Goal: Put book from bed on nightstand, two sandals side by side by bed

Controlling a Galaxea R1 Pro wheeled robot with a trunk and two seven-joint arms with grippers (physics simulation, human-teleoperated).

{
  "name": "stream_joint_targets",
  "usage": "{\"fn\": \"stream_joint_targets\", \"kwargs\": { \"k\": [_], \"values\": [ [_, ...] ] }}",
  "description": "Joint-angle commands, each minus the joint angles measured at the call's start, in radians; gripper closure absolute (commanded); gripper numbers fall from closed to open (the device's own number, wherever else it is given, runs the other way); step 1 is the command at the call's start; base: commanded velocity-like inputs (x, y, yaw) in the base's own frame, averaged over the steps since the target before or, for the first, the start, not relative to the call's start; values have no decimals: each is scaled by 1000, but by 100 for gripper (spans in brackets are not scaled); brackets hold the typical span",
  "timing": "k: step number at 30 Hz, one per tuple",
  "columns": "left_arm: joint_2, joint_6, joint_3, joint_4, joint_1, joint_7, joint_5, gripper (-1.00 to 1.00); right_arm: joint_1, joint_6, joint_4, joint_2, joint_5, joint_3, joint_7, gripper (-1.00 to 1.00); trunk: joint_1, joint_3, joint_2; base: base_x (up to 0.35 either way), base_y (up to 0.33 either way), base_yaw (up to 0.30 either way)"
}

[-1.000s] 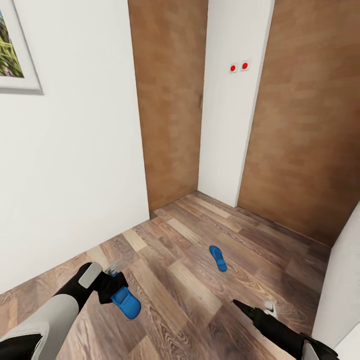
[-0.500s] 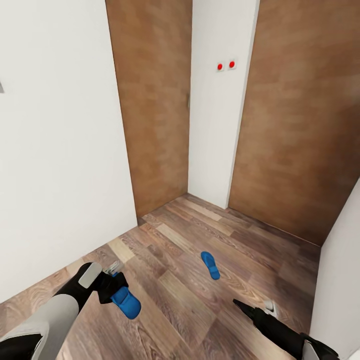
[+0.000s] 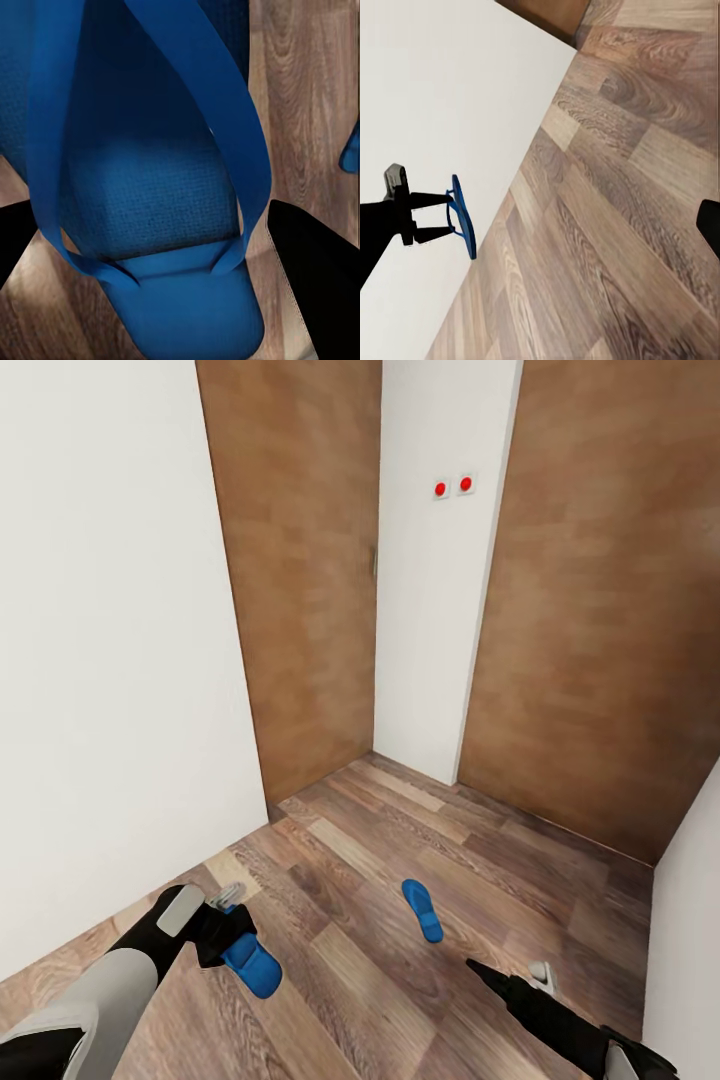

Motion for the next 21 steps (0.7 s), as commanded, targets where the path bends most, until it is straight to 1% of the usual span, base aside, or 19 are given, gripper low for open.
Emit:
{"fn": "stream_joint_targets", "kwargs": {
  "k": [1, 6, 16, 21],
  "values": [
    [0, 3, 4, -2, 0, 10, 12, 100, -1, 8, 0, 0, -6, 0, 1, -100, 0, -1, 0, 219, 0, -130],
    [0, 3, 4, -2, 0, 10, 11, 100, -1, 8, 0, 0, -6, 1, 1, -100, 0, -1, 0, 219, 0, -189],
    [0, 2, 4, -2, 0, 11, 11, 100, -1, 8, 0, 0, -6, 3, 1, -100, 0, -1, 0, 196, 0, -236],
    [0, 2, 4, -2, 0, 11, 11, 100, -1, 7, 0, 0, -6, 3, 1, -100, 0, -1, 0, 175, 0, -100]
  ]
}}
